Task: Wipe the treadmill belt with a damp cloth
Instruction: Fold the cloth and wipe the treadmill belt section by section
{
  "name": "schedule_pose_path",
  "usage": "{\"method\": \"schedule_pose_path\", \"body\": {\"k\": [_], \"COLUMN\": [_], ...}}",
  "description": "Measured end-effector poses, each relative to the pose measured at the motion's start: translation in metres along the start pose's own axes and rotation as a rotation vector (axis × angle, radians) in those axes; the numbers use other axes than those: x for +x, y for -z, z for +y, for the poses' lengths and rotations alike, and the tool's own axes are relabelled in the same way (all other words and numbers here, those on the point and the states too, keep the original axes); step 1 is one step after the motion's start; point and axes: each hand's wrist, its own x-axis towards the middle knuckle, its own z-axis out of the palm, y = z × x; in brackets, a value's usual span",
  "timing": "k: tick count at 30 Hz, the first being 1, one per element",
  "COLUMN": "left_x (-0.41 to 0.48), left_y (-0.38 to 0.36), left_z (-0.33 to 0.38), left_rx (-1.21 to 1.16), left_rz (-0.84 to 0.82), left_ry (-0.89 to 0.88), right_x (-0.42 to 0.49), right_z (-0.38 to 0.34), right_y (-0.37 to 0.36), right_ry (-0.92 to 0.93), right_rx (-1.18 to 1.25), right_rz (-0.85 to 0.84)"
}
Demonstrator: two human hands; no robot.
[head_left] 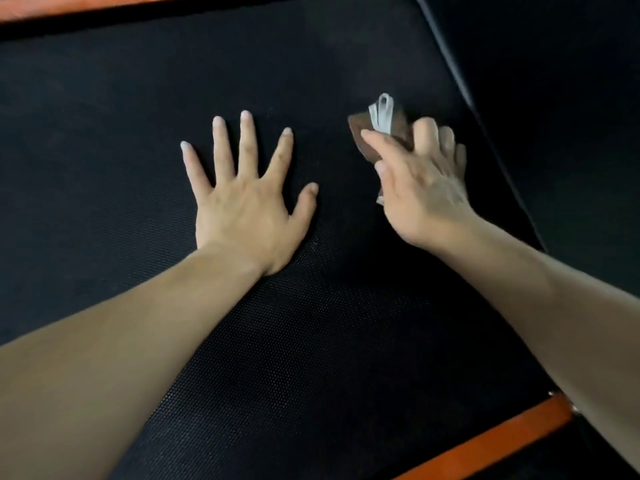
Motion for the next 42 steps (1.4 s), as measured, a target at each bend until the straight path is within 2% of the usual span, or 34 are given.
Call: {"method": "schedule_pose_path", "body": {"k": [2, 5, 7, 11, 13, 15, 18, 19, 23, 25, 27, 29, 32, 34, 37, 38, 39, 42], "left_x": [0.0, -0.001, 0.0, 0.0, 0.0, 0.0, 0.001, 0.001, 0.002, 0.002, 0.002, 0.001, 0.002, 0.002, 0.002, 0.002, 0.002, 0.003], "left_y": [0.001, 0.0, 0.0, 0.0, 0.001, 0.001, 0.001, 0.001, 0.001, 0.001, 0.001, 0.0, 0.0, 0.001, 0.001, 0.001, 0.002, 0.001], "left_z": [0.001, 0.002, 0.001, 0.001, 0.001, 0.0, 0.001, 0.001, 0.001, 0.001, 0.001, 0.001, 0.002, 0.002, 0.002, 0.002, 0.003, 0.003], "left_rx": [0.004, -0.012, -0.022, -0.021, -0.028, -0.034, -0.043, -0.048, -0.053, -0.059, -0.061, -0.063, -0.064, -0.065, -0.059, -0.058, -0.058, -0.054], "left_rz": [-0.003, -0.005, -0.008, -0.004, -0.005, -0.002, -0.002, -0.001, 0.004, 0.002, 0.0, 0.003, 0.0, 0.0, -0.006, -0.008, -0.009, -0.018], "left_ry": [-0.003, -0.016, -0.018, -0.017, -0.021, -0.021, -0.026, -0.027, -0.025, -0.029, -0.026, -0.023, -0.024, -0.021, -0.019, -0.021, -0.018, -0.013], "right_x": [0.016, 0.064, 0.075, 0.064, 0.071, 0.098, 0.136, 0.136, 0.102, 0.108, 0.134, 0.163, 0.182, 0.173, 0.155, 0.161, 0.171, 0.197], "right_z": [0.017, 0.043, 0.032, -0.008, -0.001, 0.018, 0.021, 0.009, -0.036, -0.026, -0.008, 0.01, 0.004, -0.019, -0.035, -0.028, -0.019, -0.009], "right_y": [0.0, 0.005, 0.003, -0.006, -0.008, -0.006, -0.002, -0.004, -0.016, -0.016, -0.015, -0.011, -0.008, -0.013, -0.02, -0.017, -0.014, -0.007], "right_ry": [0.003, -0.221, -0.251, 0.029, 0.112, 0.031, -0.239, -0.241, 0.132, 0.194, 0.107, -0.093, -0.282, -0.18, 0.13, 0.148, 0.09, -0.235], "right_rx": [-0.041, -0.098, -0.148, -0.074, -0.123, -0.177, -0.128, -0.106, -0.027, -0.051, -0.113, -0.132, -0.099, -0.071, -0.062, -0.096, -0.133, -0.105], "right_rz": [0.016, 0.036, 0.04, 0.071, 0.072, 0.088, 0.061, 0.052, 0.095, 0.076, 0.109, 0.107, 0.072, 0.092, 0.09, 0.089, 0.094, 0.076]}}
